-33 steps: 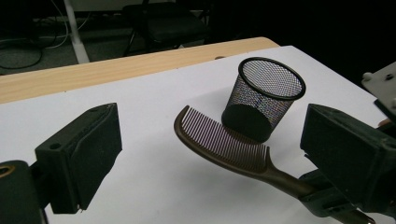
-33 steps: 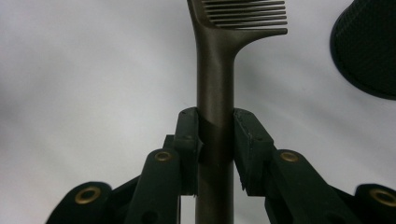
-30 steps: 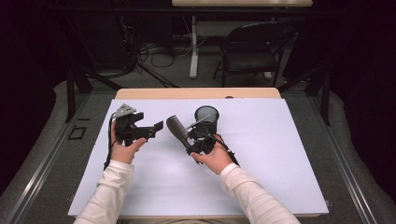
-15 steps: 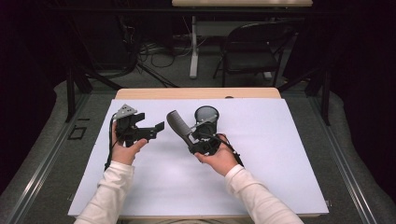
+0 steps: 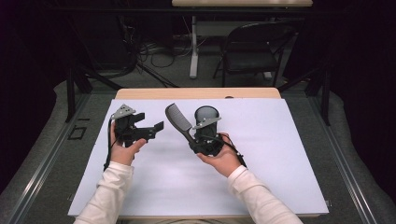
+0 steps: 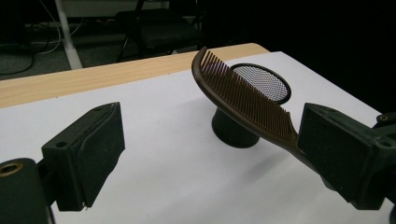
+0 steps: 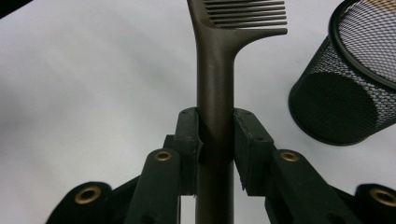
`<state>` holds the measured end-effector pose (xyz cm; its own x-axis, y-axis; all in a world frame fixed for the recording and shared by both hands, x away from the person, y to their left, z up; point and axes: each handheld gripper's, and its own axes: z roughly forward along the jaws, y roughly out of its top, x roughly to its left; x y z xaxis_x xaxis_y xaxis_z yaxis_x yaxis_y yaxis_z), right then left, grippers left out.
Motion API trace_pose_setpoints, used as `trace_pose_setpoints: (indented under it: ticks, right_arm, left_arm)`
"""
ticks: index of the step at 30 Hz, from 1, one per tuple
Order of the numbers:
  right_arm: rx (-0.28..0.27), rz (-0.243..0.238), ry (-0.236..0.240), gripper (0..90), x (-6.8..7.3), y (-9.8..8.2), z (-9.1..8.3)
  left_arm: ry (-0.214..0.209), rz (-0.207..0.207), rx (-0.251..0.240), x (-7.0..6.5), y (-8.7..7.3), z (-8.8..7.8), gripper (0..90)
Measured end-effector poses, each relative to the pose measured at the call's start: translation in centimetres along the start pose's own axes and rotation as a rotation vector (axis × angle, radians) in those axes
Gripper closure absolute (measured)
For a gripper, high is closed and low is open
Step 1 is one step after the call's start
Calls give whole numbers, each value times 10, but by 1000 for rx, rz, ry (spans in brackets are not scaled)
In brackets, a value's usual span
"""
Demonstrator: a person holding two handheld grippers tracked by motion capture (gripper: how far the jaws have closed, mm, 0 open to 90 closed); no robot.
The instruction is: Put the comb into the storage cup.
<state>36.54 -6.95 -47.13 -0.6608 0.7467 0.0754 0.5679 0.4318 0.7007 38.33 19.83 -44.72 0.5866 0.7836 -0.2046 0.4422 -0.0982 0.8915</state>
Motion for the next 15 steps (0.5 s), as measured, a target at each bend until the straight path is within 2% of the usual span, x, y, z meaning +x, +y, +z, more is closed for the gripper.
trace_pose_setpoints:
  ticks: [5,10,15]
  right_arm:
    - [-34,-28,-20,726,0,-2,-2]
    - [-69,-37,-10,726,-5,-5,-6]
    - [-113,-71,-37,726,-6,-9,-10]
  left_arm:
    - [-19,-3,-3,0,0,-1,80]
    - [-52,-9,-7,0,1,-2,92]
    - [-65,-6,-7,-2,2,-3,104]
